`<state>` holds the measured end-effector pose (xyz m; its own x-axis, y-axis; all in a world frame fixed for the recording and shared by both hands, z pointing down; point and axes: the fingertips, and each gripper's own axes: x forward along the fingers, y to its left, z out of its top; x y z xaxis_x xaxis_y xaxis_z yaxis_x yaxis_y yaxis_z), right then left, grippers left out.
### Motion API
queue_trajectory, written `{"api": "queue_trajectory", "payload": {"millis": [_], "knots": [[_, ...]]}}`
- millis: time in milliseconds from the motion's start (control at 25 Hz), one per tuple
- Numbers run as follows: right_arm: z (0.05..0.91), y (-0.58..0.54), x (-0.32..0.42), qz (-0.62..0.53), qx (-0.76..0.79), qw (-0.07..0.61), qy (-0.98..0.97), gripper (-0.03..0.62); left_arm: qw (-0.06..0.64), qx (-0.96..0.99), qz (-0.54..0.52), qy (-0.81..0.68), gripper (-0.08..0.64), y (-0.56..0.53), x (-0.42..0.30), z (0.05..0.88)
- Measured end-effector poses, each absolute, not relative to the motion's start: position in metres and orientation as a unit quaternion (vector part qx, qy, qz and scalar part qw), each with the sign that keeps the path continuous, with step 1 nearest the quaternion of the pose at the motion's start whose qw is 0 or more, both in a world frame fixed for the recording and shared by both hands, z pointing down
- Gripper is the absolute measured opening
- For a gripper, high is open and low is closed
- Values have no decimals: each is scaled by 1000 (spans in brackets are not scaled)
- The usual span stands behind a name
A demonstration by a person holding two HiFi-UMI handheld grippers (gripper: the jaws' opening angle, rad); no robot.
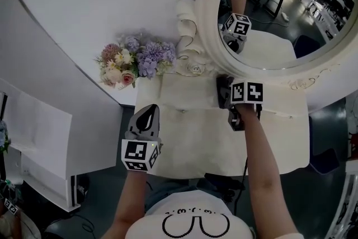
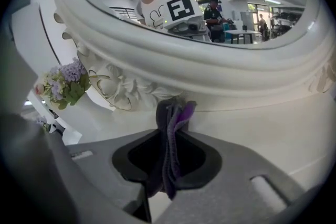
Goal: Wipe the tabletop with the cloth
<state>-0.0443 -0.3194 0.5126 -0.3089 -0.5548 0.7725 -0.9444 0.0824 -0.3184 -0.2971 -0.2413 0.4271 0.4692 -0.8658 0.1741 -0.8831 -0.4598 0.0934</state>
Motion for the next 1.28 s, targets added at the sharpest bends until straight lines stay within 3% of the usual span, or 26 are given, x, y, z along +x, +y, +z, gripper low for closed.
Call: {"api": "queue_trajectory", "payload": {"millis": [520, 960, 1280], "knots": [[515, -329, -112, 433, 501, 223, -716, 78, 90, 837, 46, -537, -2, -241, -332, 434], [516, -329, -169, 512, 459, 158, -709, 78, 94, 830, 44, -548, -2, -239, -347, 437], [515, -333, -216, 500, 450, 133, -728, 78, 97, 820, 44, -563, -2, -235, -369, 440]]}}
